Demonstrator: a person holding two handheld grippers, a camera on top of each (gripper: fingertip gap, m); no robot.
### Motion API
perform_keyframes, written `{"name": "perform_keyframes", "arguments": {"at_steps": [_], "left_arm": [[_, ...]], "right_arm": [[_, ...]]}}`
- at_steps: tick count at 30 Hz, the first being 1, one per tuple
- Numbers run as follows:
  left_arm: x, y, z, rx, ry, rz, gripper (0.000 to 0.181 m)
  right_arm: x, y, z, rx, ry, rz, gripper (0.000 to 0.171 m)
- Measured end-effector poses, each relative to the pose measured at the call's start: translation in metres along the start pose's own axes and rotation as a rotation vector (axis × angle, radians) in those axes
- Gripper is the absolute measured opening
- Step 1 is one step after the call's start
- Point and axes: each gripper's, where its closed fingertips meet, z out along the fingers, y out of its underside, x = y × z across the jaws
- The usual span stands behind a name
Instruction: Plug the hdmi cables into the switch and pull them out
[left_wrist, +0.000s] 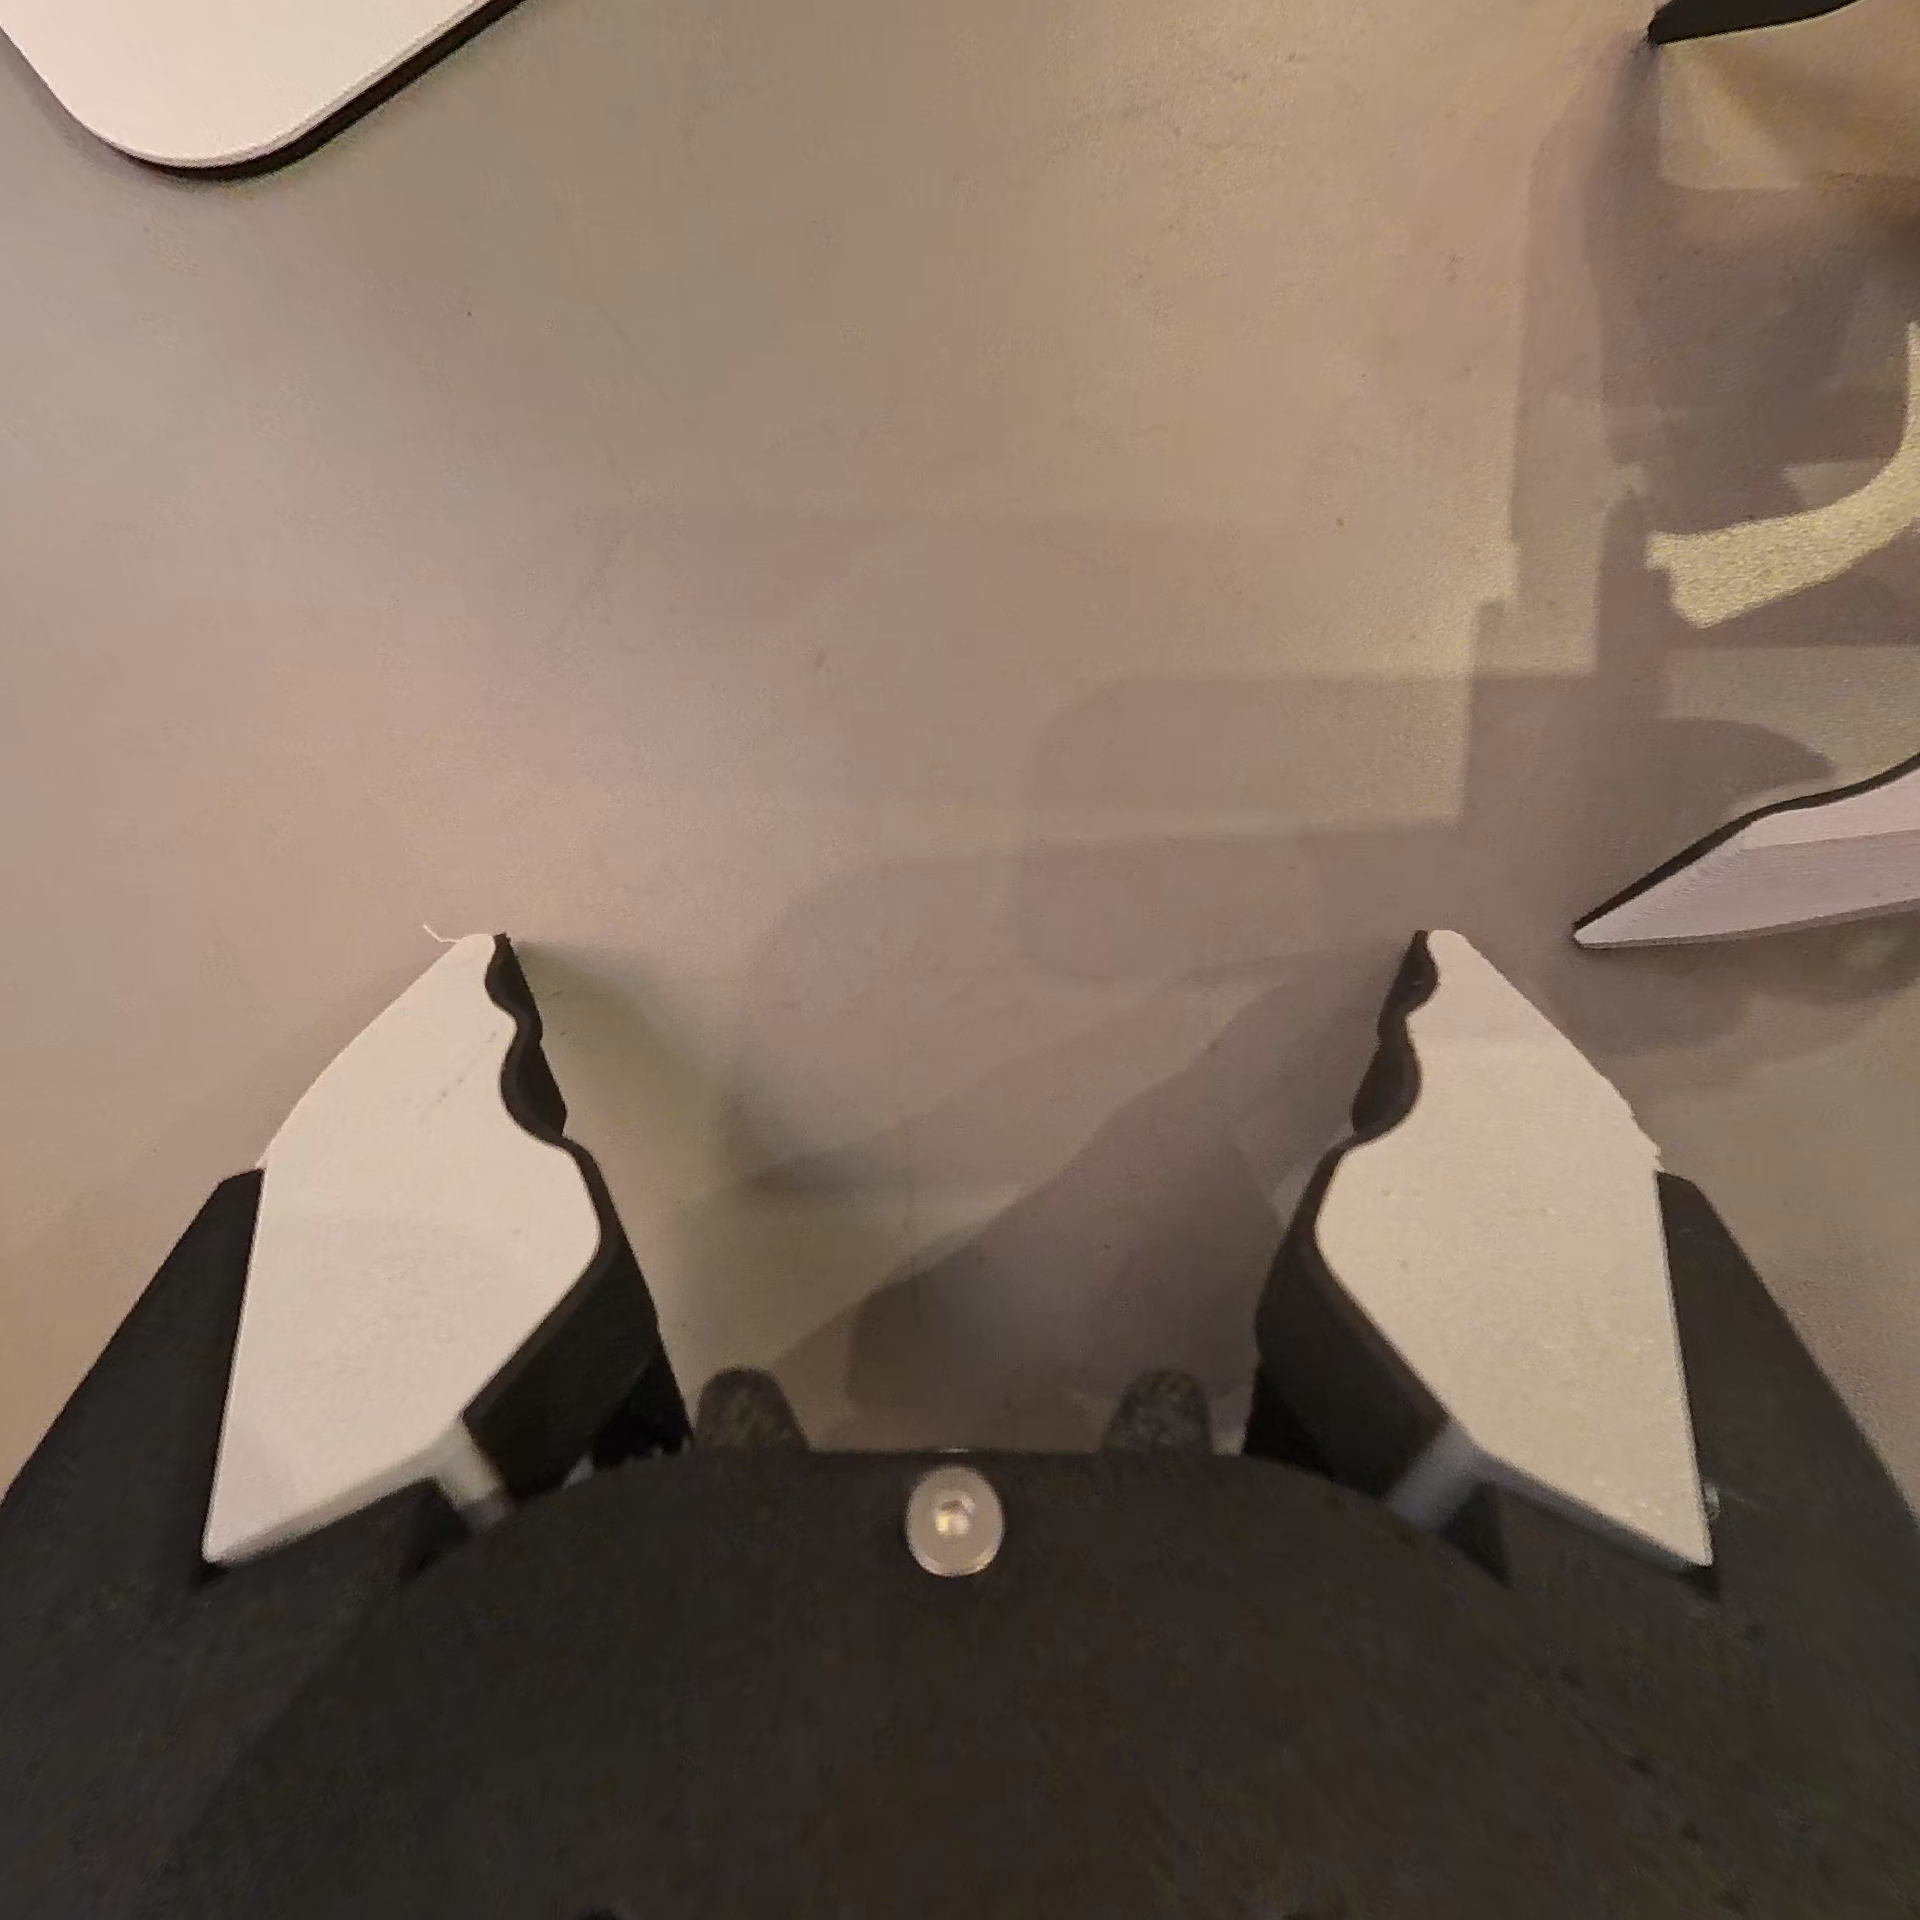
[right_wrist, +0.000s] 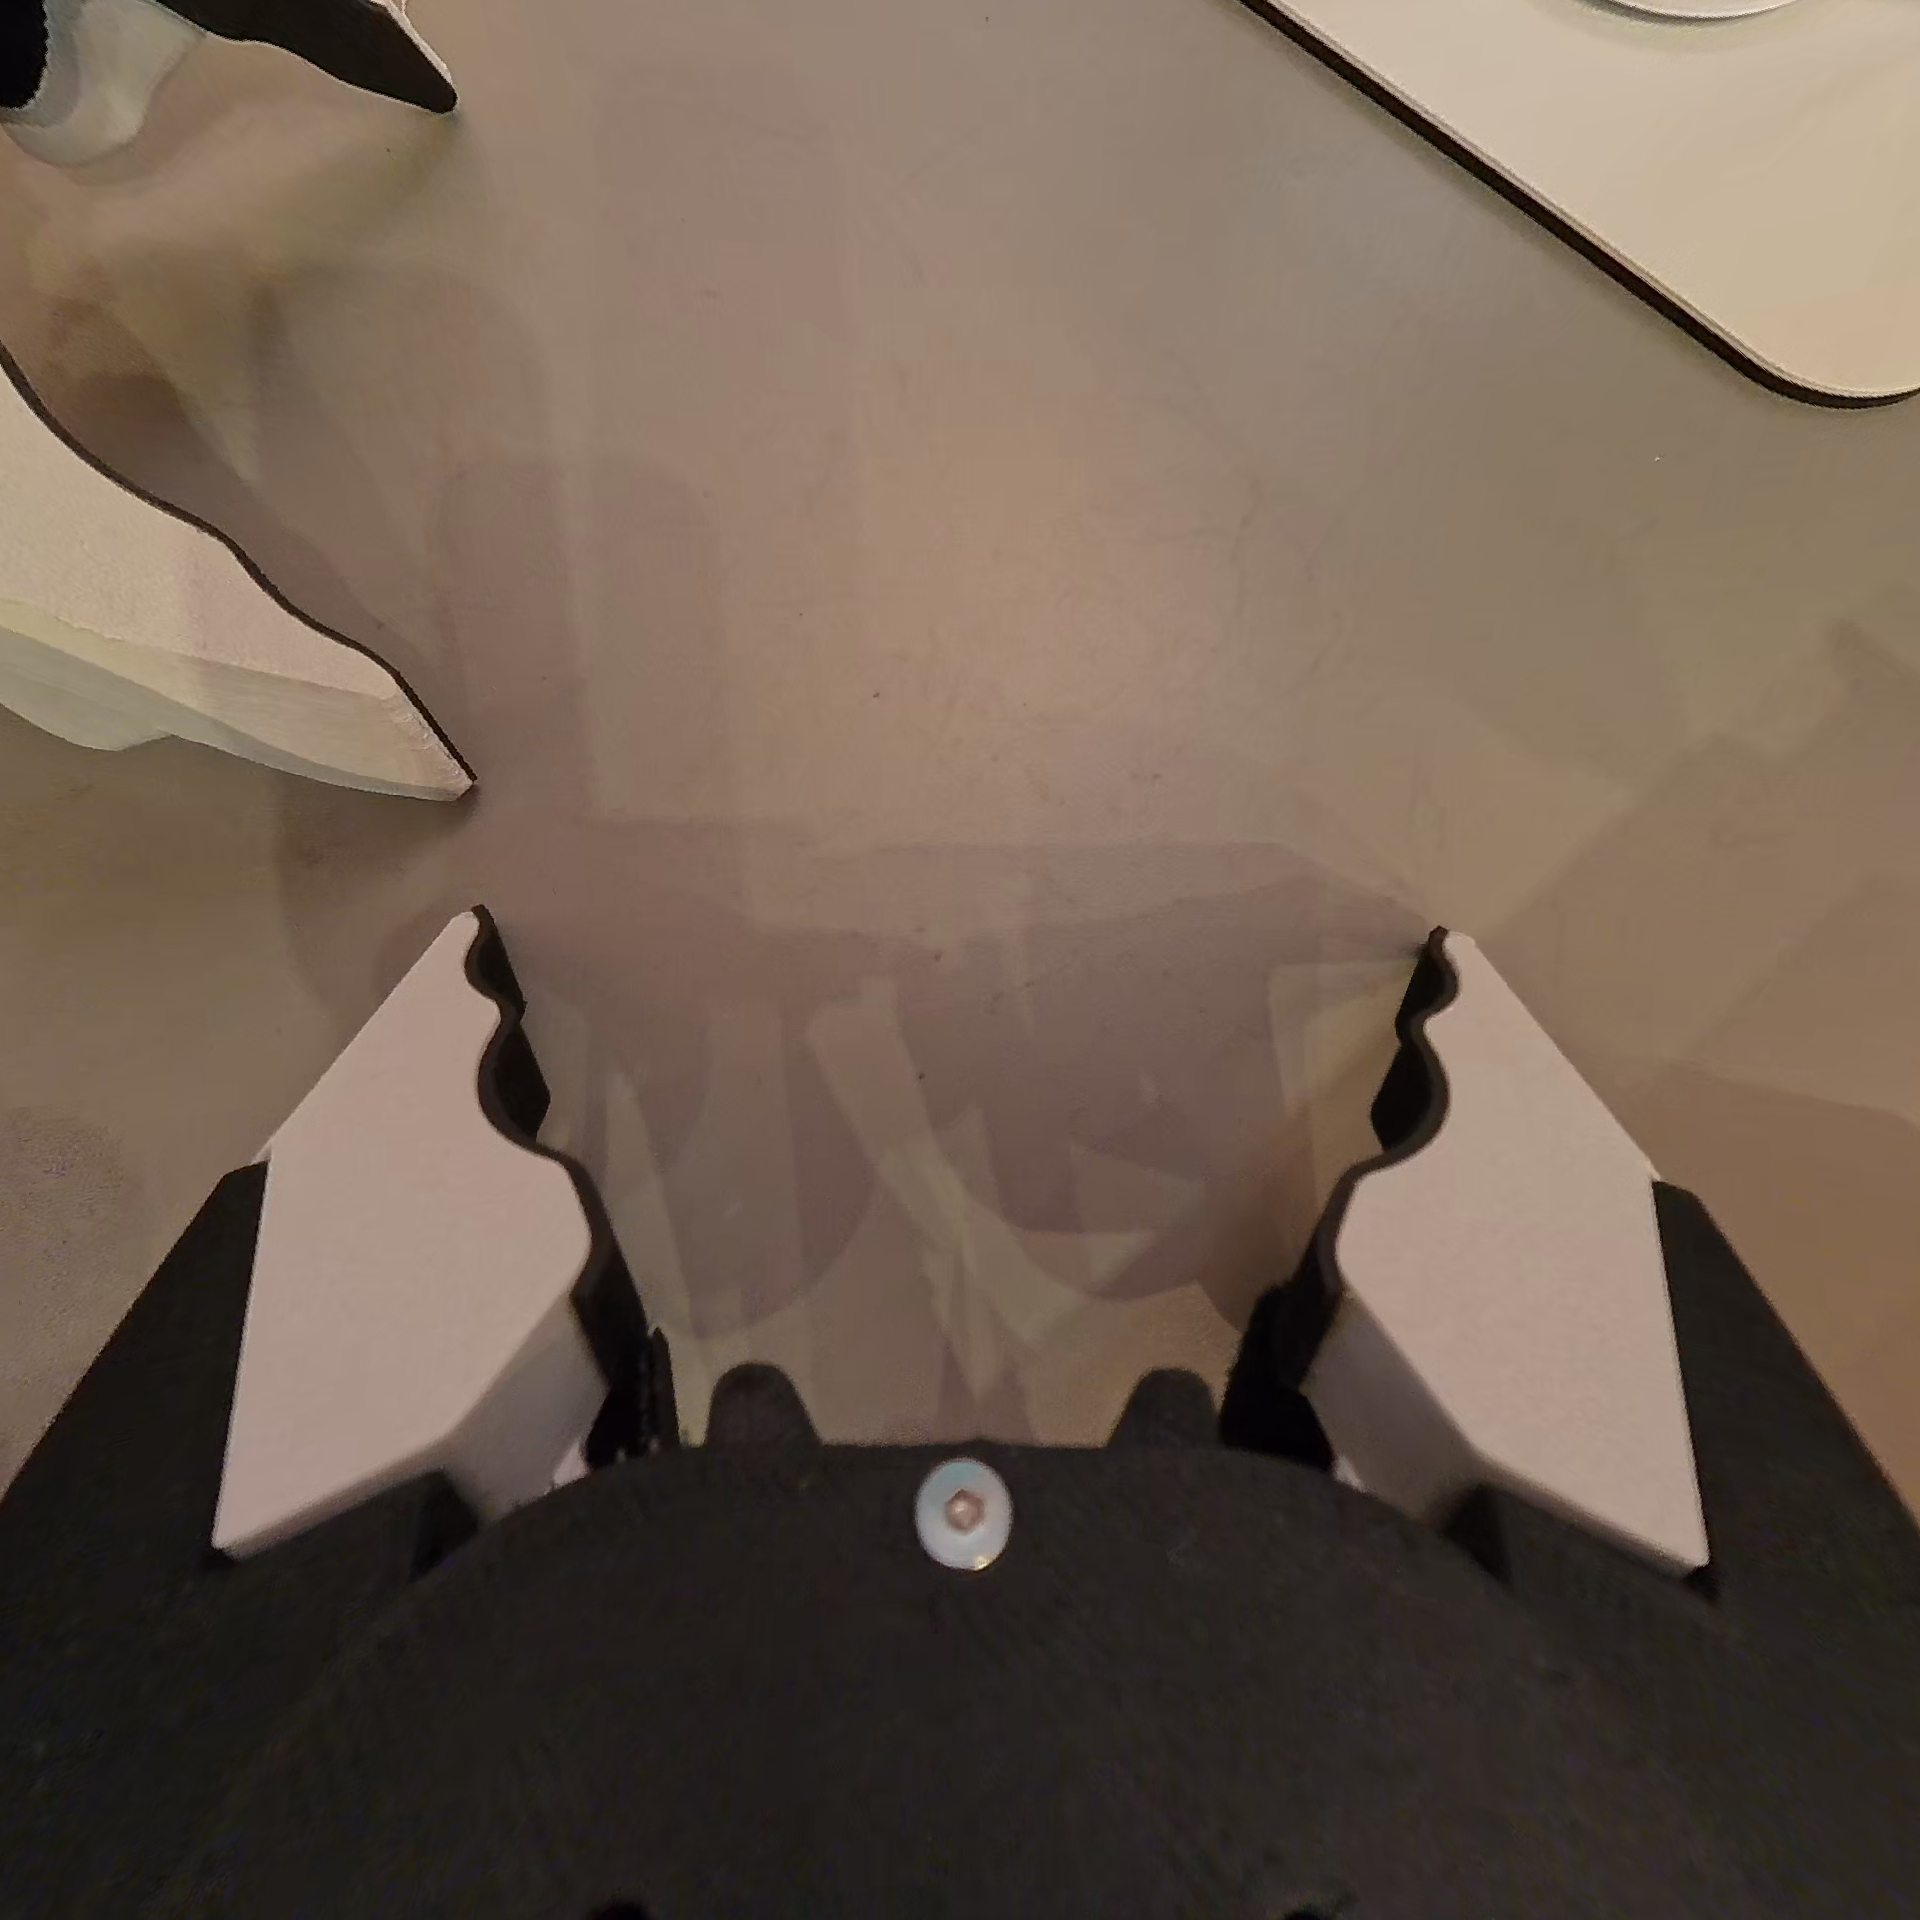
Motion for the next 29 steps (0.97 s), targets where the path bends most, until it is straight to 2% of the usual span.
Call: {"name": "perform_keyframes", "arguments": {"at_steps": [29], "left_arm": [[0.0001,0.0001,-0.0002,0.002,0.0,0.001,0.146]], "right_arm": [[-0.0008,-0.0007,0.0,0.001,0.01,0.014,0.16]]}}
